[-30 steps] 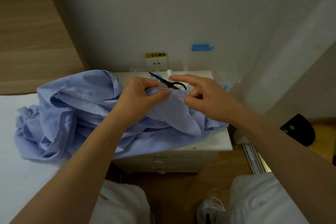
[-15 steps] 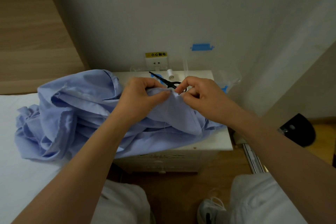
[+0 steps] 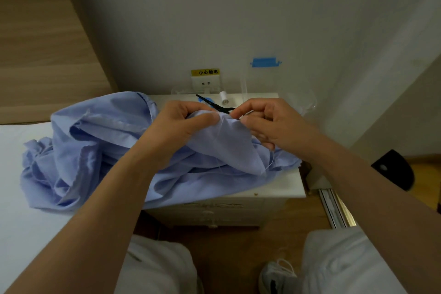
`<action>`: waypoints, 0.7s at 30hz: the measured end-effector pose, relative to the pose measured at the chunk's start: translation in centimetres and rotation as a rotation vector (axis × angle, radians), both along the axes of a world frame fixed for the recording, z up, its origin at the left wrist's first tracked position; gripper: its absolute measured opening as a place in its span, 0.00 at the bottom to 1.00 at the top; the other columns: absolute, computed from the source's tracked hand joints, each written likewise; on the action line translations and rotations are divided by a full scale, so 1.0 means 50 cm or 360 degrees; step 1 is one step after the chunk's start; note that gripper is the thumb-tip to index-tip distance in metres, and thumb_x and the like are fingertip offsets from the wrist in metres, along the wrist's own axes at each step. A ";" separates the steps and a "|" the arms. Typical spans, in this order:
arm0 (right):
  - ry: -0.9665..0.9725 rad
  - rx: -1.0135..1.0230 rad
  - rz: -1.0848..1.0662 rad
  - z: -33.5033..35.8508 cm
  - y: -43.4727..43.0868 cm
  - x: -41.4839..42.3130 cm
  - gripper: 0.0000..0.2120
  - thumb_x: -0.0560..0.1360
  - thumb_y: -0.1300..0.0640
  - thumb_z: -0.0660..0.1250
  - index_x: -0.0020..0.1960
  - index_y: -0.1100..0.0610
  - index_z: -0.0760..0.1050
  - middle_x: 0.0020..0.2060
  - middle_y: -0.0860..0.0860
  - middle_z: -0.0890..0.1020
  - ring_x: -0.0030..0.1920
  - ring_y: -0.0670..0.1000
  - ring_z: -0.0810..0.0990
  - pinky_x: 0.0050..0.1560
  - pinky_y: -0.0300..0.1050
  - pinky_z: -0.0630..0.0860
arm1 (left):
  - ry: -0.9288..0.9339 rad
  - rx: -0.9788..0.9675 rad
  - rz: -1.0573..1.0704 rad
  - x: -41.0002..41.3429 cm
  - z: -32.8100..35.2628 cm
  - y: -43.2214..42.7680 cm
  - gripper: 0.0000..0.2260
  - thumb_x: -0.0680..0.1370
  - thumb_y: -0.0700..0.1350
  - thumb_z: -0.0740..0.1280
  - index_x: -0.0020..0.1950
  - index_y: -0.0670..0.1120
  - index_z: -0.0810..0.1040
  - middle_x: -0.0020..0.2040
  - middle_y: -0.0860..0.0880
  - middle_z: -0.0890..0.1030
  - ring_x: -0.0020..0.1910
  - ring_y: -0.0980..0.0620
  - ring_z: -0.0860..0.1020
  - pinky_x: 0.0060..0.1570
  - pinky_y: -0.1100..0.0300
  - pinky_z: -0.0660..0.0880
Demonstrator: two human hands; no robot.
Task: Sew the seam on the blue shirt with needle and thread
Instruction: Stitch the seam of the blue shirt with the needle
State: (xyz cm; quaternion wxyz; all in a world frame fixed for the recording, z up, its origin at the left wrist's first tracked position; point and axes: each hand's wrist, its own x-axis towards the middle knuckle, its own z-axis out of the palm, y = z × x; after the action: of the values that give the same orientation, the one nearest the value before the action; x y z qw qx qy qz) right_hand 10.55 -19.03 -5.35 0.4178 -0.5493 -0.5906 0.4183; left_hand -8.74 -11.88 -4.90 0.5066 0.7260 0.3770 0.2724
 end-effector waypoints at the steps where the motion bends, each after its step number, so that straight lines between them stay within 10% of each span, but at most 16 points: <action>1: 0.0031 -0.0009 0.0011 0.000 0.000 0.000 0.10 0.80 0.64 0.61 0.50 0.54 0.79 0.22 0.50 0.65 0.22 0.44 0.63 0.23 0.37 0.64 | -0.0010 -0.0032 -0.0019 -0.002 0.000 0.001 0.08 0.79 0.41 0.65 0.47 0.41 0.83 0.40 0.47 0.85 0.43 0.53 0.83 0.42 0.66 0.77; 21: 0.0119 0.0135 -0.0063 -0.010 0.004 -0.012 0.03 0.79 0.60 0.64 0.46 0.58 0.74 0.24 0.49 0.72 0.25 0.45 0.70 0.26 0.41 0.71 | -0.0310 -0.0509 -0.0126 0.000 -0.005 0.007 0.10 0.71 0.46 0.66 0.47 0.44 0.82 0.44 0.47 0.85 0.46 0.51 0.83 0.45 0.63 0.78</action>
State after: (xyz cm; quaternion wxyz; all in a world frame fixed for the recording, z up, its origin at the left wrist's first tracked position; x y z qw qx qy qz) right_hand 9.96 -18.82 -5.85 0.4707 -0.5268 -0.5807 0.4048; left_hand -8.73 -11.51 -5.17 0.6599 0.6206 0.3358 0.2580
